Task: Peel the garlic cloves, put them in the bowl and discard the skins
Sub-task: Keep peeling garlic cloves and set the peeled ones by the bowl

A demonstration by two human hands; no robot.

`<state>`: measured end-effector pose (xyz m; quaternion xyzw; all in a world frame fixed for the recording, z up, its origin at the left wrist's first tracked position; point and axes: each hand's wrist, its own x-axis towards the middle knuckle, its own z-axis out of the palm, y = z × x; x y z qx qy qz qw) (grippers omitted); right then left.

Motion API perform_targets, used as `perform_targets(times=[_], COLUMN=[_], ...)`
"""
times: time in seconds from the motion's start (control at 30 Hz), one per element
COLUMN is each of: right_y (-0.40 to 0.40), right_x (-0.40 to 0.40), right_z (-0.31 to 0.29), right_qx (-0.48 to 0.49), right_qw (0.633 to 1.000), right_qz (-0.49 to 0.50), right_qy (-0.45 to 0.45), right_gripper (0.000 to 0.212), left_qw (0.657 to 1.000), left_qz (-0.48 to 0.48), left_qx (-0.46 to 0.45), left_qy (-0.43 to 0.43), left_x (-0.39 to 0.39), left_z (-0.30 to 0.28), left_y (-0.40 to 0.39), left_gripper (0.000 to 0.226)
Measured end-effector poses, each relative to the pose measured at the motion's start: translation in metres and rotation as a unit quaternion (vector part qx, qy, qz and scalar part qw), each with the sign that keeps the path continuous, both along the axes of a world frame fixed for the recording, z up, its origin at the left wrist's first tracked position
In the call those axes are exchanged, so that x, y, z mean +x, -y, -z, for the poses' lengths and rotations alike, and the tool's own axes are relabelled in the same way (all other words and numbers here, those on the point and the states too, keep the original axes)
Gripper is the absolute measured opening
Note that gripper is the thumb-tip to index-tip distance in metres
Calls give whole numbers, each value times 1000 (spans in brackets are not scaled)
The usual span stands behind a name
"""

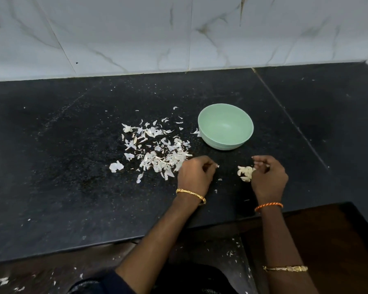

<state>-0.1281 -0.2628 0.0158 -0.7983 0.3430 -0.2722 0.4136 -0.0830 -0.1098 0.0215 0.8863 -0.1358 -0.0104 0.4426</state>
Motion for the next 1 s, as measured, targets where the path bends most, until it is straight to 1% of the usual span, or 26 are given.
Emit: perform_targets(times=[0.03,0.1,0.17,0.2,0.23,0.33,0.43,0.5,0.53,0.57,0.6,0.63,0.7,0.77,0.8,0.83,0.87,0.93,1.0], right_y=[3,5,3,1,0,-1,4,2,-3,-12,-24,-37,-63,-87,-97,-107,-114,-126,-132], right_x=[-3,-7,-7,-7,-7,-9,-9,-8,-7,-4,-1,4,19,38,48,57,64,75,83], right_z=[7,19,25,26,26,27,26,24,21,16,12,9,11,19,24,28,31,34,34], right_qx=[-16,-51,-73,-68,-57,-25,-35,-87,-106,-113,-111,-106,-106,-137,-155,-168,-176,-178,-188], right_qw=[1000,998,992,989,987,979,978,980,977,972,964,955,931,900,887,877,873,878,888], right_qz=[-5,-45,-99,-125,-150,-204,-206,-175,-167,-179,-212,-257,-348,-408,-425,-436,-439,-433,-412], right_qy=[0,-6,-21,-28,-29,-14,10,48,77,103,114,105,20,-68,-97,-113,-119,-98,-81], right_gripper=[31,38,45,48,49,46,35,26,24,23,24,26,37,54,57,56,52,46,40], left_qw=[1000,997,993,991,991,992,997,999,997,992,986,977,960,964,970,971,969,964,964], left_qz=[21,65,100,105,107,109,75,10,-34,-84,-128,-167,-214,-187,-157,-130,-111,-94,-79], left_qx=[-3,20,63,81,86,66,22,31,46,53,52,55,98,145,163,187,209,233,240], left_qy=[10,18,-2,-13,-14,-8,6,42,59,77,95,117,150,120,89,68,70,90,89], left_x=[-4,-10,-14,-15,-16,-16,-17,-18,-19,-16,-13,-8,3,16,21,27,31,44,57], left_z=[3,9,15,17,18,18,14,12,11,10,12,15,24,31,34,35,37,35,31], left_y=[9,30,47,53,58,65,55,39,28,16,3,-11,-38,-62,-69,-77,-80,-87,-90], left_gripper=[14,32,49,54,53,36,27,13,11,11,12,13,28,43,46,43,37,22,14])
